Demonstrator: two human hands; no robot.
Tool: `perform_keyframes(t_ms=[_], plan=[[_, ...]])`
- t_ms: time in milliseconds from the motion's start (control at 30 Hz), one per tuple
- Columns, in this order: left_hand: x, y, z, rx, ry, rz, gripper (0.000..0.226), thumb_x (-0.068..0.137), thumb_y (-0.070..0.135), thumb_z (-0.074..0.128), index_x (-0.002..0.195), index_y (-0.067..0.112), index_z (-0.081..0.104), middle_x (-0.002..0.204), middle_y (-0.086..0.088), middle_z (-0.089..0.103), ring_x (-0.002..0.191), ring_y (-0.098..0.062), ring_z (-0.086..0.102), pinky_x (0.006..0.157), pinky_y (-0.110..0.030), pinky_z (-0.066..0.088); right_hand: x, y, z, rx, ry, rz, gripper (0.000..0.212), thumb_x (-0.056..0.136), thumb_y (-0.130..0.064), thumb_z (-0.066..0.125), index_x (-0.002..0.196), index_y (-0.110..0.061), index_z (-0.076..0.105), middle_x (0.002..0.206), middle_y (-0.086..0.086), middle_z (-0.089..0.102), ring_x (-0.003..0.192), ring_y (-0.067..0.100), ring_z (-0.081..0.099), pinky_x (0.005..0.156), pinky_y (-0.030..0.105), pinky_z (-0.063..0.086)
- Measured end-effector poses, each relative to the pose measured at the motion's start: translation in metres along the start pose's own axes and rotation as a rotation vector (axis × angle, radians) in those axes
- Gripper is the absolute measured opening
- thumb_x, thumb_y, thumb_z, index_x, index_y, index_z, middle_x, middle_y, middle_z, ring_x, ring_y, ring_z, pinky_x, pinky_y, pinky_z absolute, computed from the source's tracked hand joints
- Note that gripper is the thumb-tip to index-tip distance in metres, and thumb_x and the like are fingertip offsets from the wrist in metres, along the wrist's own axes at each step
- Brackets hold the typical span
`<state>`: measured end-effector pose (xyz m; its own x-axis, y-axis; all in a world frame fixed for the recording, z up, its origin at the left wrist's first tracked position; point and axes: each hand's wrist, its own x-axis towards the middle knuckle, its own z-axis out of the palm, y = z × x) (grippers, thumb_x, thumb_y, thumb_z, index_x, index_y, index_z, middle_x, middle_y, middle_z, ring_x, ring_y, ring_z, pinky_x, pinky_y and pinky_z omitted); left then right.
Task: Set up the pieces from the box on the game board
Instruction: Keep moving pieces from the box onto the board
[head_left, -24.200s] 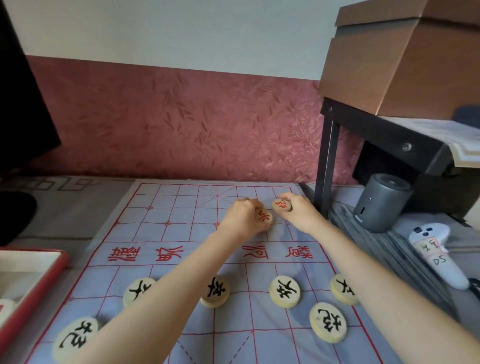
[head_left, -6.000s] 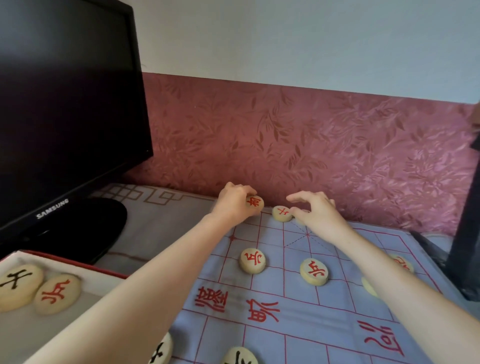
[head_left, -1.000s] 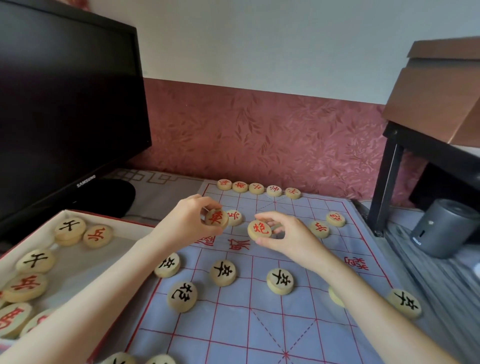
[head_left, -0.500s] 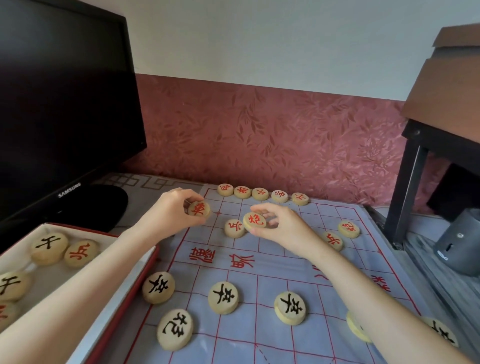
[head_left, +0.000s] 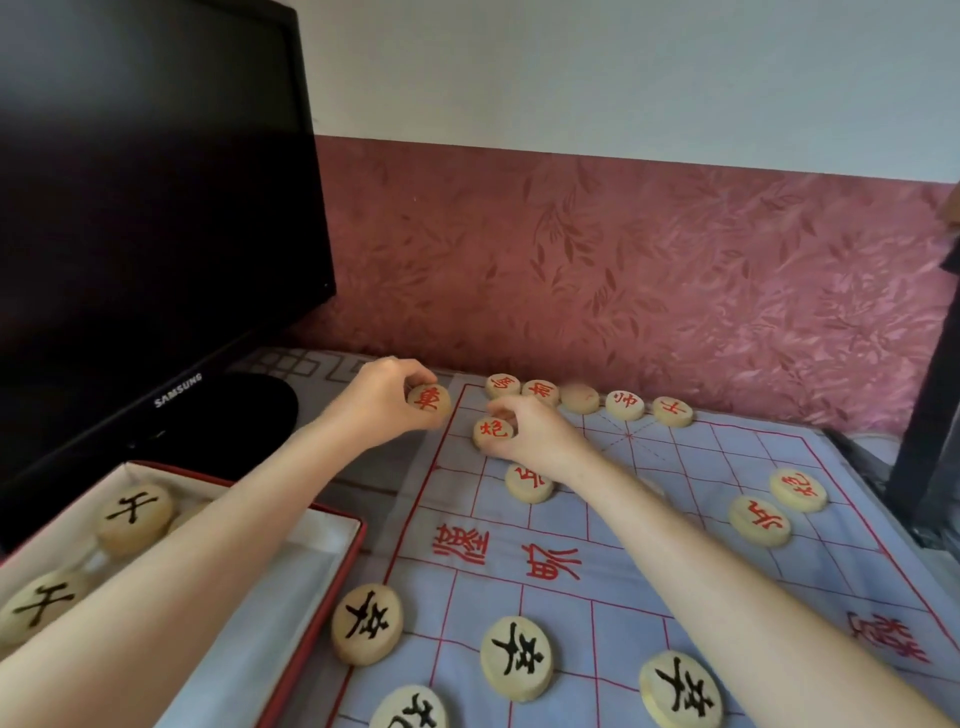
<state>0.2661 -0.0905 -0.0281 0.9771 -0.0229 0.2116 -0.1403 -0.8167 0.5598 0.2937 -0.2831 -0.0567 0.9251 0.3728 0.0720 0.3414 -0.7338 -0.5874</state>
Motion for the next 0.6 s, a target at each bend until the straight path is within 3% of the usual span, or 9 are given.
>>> perform_keyframes(t_ms=[167, 300, 433, 600], plan=[[0.024, -0.002, 0.009, -0.054, 0.001, -0.018, 0.050, 0.070, 0.022, 0.078, 0.116, 0.015, 0.061, 0.113, -0.002, 0.062, 0.095, -0.009, 0.052, 0.081, -0.020, 0.038, 0.003, 0.004, 0.004, -0.078, 0.027, -0.037, 0.052, 0.081, -0.027, 0.067, 0.130, -0.017, 0.052, 0.129, 0.001, 0.056, 0.118, 0.018, 0.053, 0.094, 0.033, 0.045], [0.049, -0.006, 0.023, -0.074, 0.001, -0.059, 0.053, 0.070, 0.022, 0.078, 0.119, 0.013, 0.059, 0.118, -0.004, 0.062, 0.105, -0.015, 0.056, 0.085, -0.021, 0.040, -0.001, 0.002, -0.007, -0.001, 0.052, -0.049, 0.053, 0.085, -0.029, 0.064, 0.134, -0.019, 0.048, 0.131, -0.003, 0.051, 0.122, 0.013, 0.047, 0.100, 0.030, 0.040], [0.074, -0.008, 0.037, -0.061, -0.012, -0.092, 0.059, 0.070, 0.021, 0.078, 0.123, 0.012, 0.054, 0.118, -0.008, 0.060, 0.105, -0.021, 0.056, 0.085, -0.025, 0.043, -0.006, 0.002, -0.021, 0.073, 0.090, -0.046, 0.047, 0.085, -0.032, 0.064, 0.130, -0.024, 0.052, 0.128, -0.008, 0.053, 0.111, 0.006, 0.050, 0.089, 0.020, 0.036], [0.094, -0.014, 0.048, -0.068, -0.001, -0.121, 0.060, 0.071, 0.020, 0.077, 0.124, 0.010, 0.052, 0.116, -0.008, 0.061, 0.103, -0.022, 0.057, 0.090, -0.031, 0.047, -0.014, 0.002, -0.030, 0.109, 0.122, -0.091, 0.036, 0.087, -0.029, 0.062, 0.123, -0.028, 0.056, 0.118, -0.013, 0.058, 0.108, 0.003, 0.051, 0.090, 0.018, 0.038]])
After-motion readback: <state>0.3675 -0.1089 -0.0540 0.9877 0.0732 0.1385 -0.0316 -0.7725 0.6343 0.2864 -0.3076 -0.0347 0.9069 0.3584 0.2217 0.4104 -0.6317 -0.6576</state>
